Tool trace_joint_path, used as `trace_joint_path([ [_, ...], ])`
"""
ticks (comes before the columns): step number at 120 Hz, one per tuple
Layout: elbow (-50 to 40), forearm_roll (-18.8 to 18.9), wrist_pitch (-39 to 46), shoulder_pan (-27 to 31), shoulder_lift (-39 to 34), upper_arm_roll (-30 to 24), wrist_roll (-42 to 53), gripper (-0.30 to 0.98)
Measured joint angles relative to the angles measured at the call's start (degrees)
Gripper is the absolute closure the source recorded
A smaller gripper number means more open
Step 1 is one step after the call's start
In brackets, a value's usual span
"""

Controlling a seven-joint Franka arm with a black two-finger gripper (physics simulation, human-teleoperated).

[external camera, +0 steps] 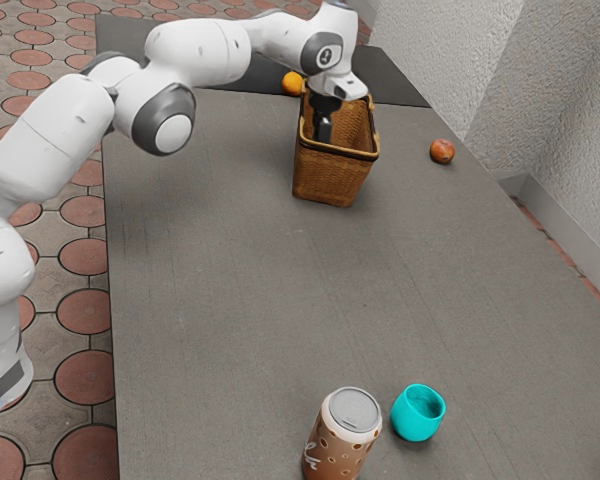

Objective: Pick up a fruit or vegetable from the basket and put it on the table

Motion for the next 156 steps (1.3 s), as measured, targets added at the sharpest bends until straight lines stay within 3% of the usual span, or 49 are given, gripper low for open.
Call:
trace_joint_path([
  [119, -3.86, 1.49, -1.79, -0.07, 1.14, -0.40, -1.05, -0.01],
  [156, -3.74, 1.53, -1.52, -0.01, 1.24, -0.37, -2.90, 0.05],
])
